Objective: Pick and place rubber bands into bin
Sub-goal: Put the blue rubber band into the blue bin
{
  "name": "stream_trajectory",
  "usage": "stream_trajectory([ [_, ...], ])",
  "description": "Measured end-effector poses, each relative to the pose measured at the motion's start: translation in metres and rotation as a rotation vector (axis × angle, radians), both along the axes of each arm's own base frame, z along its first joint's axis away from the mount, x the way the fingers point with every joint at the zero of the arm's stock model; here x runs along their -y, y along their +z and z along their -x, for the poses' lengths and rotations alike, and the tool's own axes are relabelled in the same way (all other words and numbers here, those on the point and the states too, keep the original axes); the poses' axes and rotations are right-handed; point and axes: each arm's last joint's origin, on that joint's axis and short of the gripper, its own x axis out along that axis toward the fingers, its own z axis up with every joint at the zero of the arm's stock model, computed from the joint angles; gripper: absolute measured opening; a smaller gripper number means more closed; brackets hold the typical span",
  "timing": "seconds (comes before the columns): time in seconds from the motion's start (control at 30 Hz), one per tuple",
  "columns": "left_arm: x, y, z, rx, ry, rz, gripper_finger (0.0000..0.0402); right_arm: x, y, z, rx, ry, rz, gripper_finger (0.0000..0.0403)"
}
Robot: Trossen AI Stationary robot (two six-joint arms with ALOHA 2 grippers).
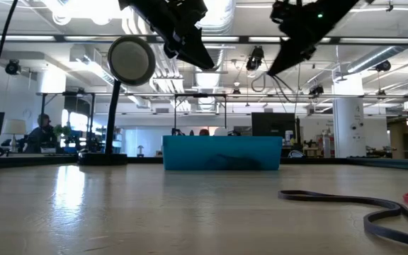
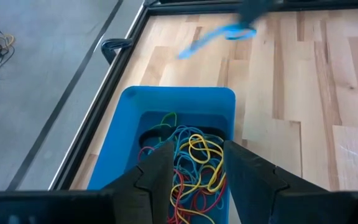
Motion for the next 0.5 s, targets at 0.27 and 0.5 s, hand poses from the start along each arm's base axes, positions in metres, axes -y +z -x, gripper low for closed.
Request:
stream_trajectory([
  [0.27, 0.005, 0.0, 0.0, -0.005, -0.016, 0.003, 0.0125, 0.067, -0.002, -0.025, 0.025, -0.045, -0.077, 0.0008],
  [0.5, 0.009, 0.0, -0.001, -0.005, -0.028, 0.004, 0.0125, 0.104, -0.025, -0.052, -0.046, -0.002, -0.19, 0.0008],
])
